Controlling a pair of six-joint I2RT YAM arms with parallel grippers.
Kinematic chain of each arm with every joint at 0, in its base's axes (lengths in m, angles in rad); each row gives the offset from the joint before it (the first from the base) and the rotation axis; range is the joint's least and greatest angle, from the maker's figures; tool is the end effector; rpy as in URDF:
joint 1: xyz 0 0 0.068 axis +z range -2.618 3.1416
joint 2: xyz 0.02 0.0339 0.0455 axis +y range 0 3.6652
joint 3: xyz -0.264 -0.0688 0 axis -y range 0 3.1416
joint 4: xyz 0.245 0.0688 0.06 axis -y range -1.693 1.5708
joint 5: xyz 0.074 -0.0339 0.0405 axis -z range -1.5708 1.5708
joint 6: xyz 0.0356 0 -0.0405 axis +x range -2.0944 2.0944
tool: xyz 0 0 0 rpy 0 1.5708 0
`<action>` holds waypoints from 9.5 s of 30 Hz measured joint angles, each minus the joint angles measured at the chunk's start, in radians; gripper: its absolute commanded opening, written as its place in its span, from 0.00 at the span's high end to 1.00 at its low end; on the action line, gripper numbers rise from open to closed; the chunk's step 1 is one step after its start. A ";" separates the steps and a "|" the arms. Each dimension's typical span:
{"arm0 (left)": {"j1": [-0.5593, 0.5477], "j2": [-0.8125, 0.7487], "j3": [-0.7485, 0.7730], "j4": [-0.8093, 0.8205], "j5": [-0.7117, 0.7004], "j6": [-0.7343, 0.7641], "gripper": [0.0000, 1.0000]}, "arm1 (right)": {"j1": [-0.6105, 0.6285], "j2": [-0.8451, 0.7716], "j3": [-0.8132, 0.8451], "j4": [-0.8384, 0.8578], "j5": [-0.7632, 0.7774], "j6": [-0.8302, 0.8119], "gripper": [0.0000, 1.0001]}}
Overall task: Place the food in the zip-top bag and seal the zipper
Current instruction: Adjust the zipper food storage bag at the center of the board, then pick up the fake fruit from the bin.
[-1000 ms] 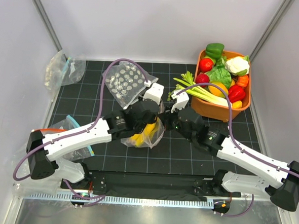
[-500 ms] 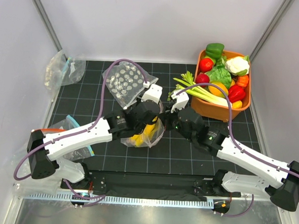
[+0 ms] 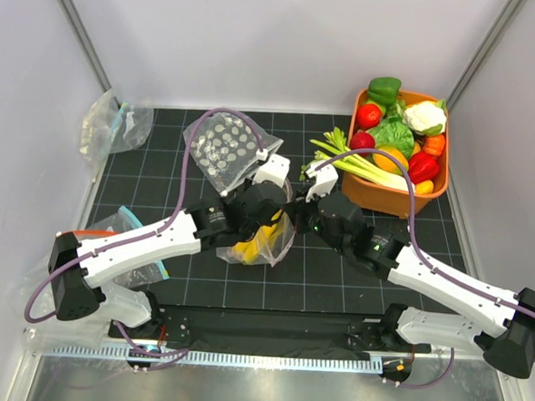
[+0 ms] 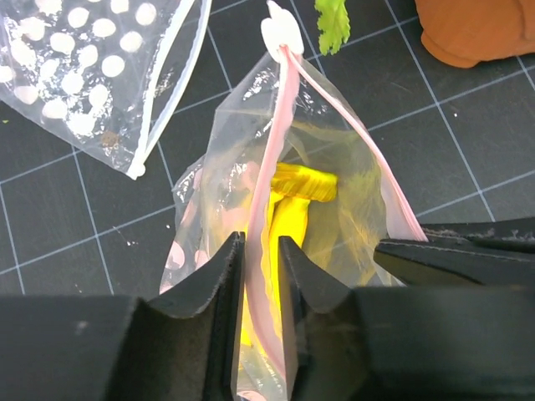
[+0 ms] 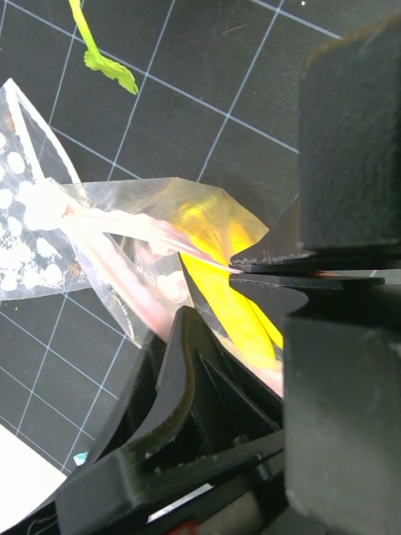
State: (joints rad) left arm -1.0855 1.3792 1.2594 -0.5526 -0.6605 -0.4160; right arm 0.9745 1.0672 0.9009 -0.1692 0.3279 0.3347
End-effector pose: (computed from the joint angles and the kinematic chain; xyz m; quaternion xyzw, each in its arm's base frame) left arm 0.1593 -0.2552 0.3394 0.1469 0.8511 -0.0666 0.4996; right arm 0.1476 0.1970 0.3279 -0.1632 0.7932 0.2423 0.5343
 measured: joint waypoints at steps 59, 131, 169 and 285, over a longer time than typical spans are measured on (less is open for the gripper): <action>-0.009 0.031 0.222 -0.284 0.022 -0.076 0.41 | -0.013 -0.010 -0.072 0.051 0.096 0.069 0.99; 0.163 -0.053 -0.021 -0.019 0.045 -0.072 1.00 | -0.386 -0.152 -0.046 -0.057 0.251 0.208 0.00; 0.163 -0.083 -0.047 0.014 0.115 -0.074 1.00 | -1.027 0.321 0.091 0.064 -0.088 0.913 0.21; 0.163 -0.189 -0.103 0.041 0.139 -0.070 1.00 | -0.909 0.081 -0.101 0.238 0.153 0.541 0.52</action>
State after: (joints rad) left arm -0.9226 1.1900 1.1561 -0.5117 -0.5213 -0.4858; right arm 0.0650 1.1481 0.7998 0.0685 0.4808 0.8757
